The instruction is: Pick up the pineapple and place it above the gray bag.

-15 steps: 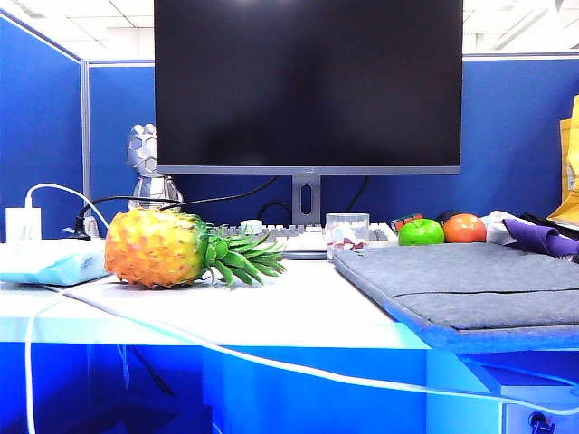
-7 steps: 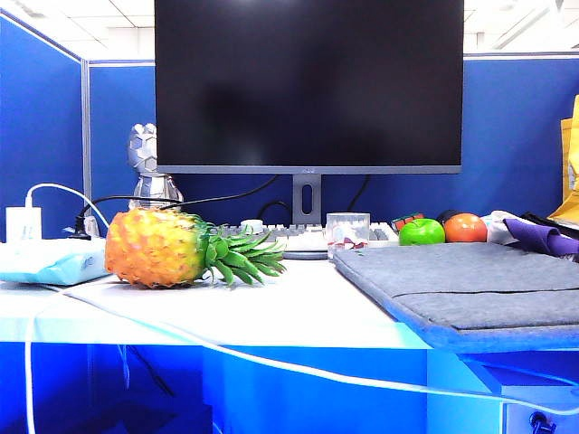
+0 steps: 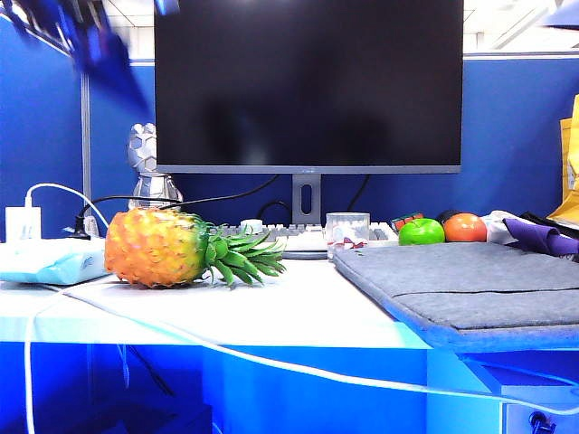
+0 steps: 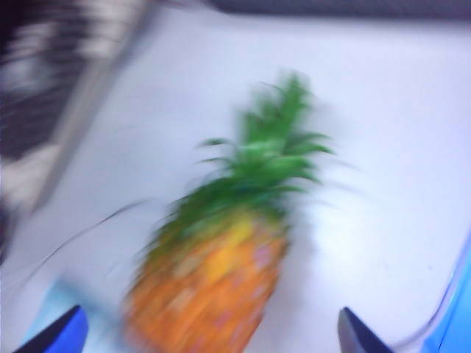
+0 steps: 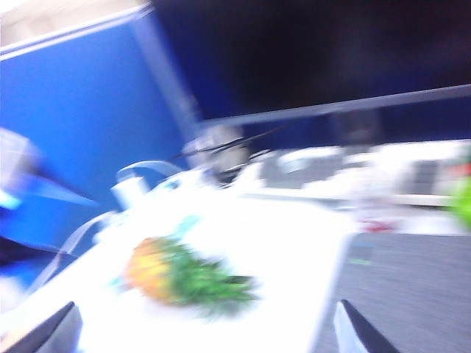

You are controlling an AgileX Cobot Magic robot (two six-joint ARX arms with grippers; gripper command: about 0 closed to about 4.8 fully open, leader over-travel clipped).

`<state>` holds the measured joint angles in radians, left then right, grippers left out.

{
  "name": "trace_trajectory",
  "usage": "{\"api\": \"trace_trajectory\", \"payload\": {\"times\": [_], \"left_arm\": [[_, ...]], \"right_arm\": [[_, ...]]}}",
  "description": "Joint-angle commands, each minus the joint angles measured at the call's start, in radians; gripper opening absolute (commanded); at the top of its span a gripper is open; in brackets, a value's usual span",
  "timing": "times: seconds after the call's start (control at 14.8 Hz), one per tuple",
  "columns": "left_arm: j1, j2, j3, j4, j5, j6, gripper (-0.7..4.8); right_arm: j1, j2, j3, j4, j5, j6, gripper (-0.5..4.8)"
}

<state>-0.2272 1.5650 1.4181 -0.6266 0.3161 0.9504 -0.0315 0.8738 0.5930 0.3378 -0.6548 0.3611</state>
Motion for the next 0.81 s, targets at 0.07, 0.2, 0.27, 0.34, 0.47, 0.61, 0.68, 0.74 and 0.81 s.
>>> {"api": "trace_trajectory", "payload": {"times": [0.07,0.2,0.27,0.34,0.47,0.61,0.68,0.74,0.81], "left_arm": [[-0.064,0.118,0.006,0.095,-0.100,0.201,4.79],[-0.114,0.181,0.032,0.137,-0.172,0.246,4.79],[-0.138,0.220,0.075,0.145,-0.219,0.242,4.79],[-0.163,0.262,0.143,0.108,-0.226,0.238,4.79],[-0.207,0.337,0.261,0.060,-0.235,0.220,4.79],[-0.221,0.418,0.389,-0.052,-0.232,0.202,4.79],[-0.220,0.454,0.441,-0.111,-0.208,0.193,4.79],[-0.220,0.488,0.494,-0.189,-0.209,0.176,4.79],[-0.217,0.529,0.544,-0.262,-0.236,0.166,4.79]], "right_arm": [[0.036,0.138,0.062,0.021,-0.135,0.031,4.79],[0.064,0.174,0.060,0.025,-0.177,0.030,4.79],[0.068,0.174,0.060,0.031,-0.183,0.028,4.79],[0.076,0.174,0.060,0.045,-0.193,0.027,4.79],[0.075,0.174,0.060,0.060,-0.205,0.028,4.79],[0.074,0.174,0.060,0.065,-0.225,0.029,4.79],[0.074,0.174,0.060,0.064,-0.238,0.029,4.79],[0.074,0.173,0.060,0.064,-0.257,0.029,4.79],[0.074,0.173,0.060,0.058,-0.277,0.029,4.79]]}}
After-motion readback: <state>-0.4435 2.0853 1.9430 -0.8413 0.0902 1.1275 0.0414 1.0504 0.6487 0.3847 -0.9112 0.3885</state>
